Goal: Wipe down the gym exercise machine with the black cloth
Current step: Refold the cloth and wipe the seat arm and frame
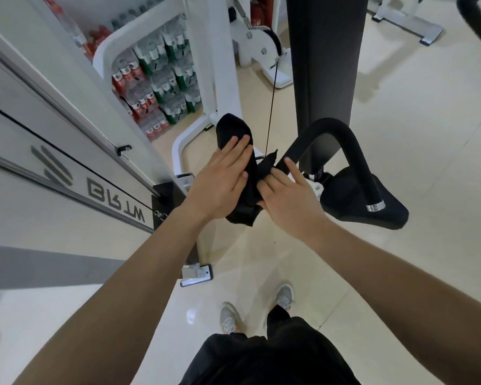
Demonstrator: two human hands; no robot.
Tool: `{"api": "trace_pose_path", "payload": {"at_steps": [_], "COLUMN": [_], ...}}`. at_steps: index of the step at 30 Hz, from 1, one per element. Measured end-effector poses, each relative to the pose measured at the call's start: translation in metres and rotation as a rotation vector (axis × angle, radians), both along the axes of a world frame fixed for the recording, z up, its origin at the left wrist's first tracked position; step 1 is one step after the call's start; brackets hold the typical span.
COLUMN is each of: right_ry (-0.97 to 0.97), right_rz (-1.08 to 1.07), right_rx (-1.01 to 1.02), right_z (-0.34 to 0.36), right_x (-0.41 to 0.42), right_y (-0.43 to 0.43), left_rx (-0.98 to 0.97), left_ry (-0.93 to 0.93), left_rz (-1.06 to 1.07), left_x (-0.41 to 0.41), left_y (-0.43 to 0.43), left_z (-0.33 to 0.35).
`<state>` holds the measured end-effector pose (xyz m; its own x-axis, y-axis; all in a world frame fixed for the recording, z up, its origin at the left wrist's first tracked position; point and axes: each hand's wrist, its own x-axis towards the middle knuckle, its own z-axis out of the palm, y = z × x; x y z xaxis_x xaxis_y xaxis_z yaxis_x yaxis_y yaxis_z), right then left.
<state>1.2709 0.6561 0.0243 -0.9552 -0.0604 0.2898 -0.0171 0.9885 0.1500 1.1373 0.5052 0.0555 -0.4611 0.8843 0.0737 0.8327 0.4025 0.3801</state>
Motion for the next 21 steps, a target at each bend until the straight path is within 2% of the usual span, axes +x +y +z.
{"api": "trace_pose_path", "payload": {"at_steps": [4, 7, 9, 12, 14, 19, 21], "right_ry": [0.153, 0.284, 0.293, 0.230, 0.107, -0.154, -0.169], "right_rz": [0.096, 0.048, 0.017, -0.006, -0.056, -0.191, -0.259], "right_rx": [-0.040, -0.130, -0.233, -0.524, -0.733, -1.535, -1.656], "right_z": [-0.008, -0.019, -0.020, -0.001, 0.023, 0.059, 0.059], "right_x": [-0.011, 0.003, 0.016, 0.030, 0.033, 0.005, -0.021], "right_y": [0.010, 0.002, -0.006, -0.022, -0.033, -0.060, -0.060], "left_rx": [0.004, 0.072, 0.124, 0.219, 0.293, 0.454, 0.502], "left_ry": [-0.007, -0.029, -0.093, -0.264, -0.422, -0.894, -0.975], "left_rz": [0.006, 0.070, 0.129, 0.227, 0.298, 0.477, 0.513], "left_x": [0.001, 0.023, 0.037, 0.047, 0.050, 0.046, 0.029], "left_y": [0.001, -0.009, -0.017, -0.020, -0.016, -0.002, 0.008], "left_z": [0.001, -0.004, -0.011, -0.018, -0.016, -0.001, 0.003]}}
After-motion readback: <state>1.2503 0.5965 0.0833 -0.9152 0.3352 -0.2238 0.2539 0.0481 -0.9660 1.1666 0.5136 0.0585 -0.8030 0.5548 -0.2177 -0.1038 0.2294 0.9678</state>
